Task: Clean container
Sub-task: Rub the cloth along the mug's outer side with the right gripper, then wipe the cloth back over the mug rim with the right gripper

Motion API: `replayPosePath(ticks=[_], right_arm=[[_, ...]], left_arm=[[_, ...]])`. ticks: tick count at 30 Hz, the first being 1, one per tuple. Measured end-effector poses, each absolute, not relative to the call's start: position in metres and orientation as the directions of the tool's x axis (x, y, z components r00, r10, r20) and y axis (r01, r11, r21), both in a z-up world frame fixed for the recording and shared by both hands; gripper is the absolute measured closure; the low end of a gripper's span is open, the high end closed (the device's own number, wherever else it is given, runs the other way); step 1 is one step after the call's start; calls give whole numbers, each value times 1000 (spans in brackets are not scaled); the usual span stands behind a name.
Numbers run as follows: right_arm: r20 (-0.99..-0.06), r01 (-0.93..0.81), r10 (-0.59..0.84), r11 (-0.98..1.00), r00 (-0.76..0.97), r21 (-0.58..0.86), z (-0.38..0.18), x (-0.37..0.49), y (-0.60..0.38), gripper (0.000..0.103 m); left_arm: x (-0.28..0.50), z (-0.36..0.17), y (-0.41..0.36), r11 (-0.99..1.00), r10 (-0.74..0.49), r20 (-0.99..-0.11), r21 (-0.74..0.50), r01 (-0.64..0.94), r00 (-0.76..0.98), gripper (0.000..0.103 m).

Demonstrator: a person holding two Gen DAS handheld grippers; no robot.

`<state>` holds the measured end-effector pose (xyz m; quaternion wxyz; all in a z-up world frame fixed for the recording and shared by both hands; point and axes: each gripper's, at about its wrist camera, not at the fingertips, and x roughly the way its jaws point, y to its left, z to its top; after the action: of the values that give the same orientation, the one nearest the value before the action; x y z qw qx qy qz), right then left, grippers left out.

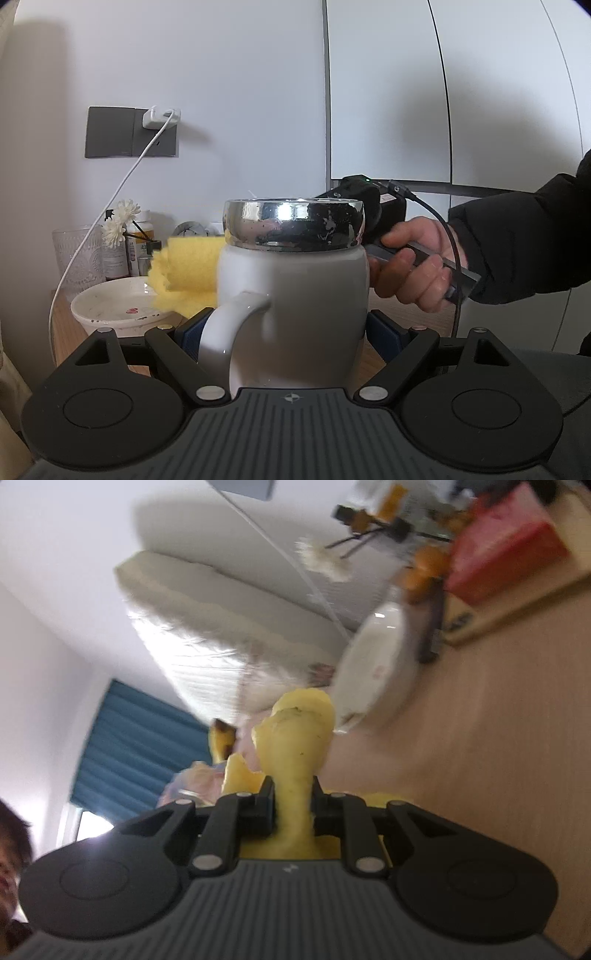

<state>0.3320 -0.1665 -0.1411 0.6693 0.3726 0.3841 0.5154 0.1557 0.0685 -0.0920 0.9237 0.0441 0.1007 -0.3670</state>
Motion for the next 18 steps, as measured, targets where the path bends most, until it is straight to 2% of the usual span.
replayPosePath(ticks=[5, 13, 18], right_arm=[[-72, -409, 964, 175, 256, 895, -127, 315, -177, 84], [-148, -301, 896, 290, 418, 908, -136, 289, -179, 84], [-75, -288, 865, 246, 497, 925, -137, 265, -192, 84]], left_arm=[[155, -92, 65, 741, -654, -218, 11, 672, 725, 14], [153, -93, 61, 763, -629, -214, 14, 646, 748, 14], [151, -93, 58, 776, -612, -218, 17, 630, 760, 14]])
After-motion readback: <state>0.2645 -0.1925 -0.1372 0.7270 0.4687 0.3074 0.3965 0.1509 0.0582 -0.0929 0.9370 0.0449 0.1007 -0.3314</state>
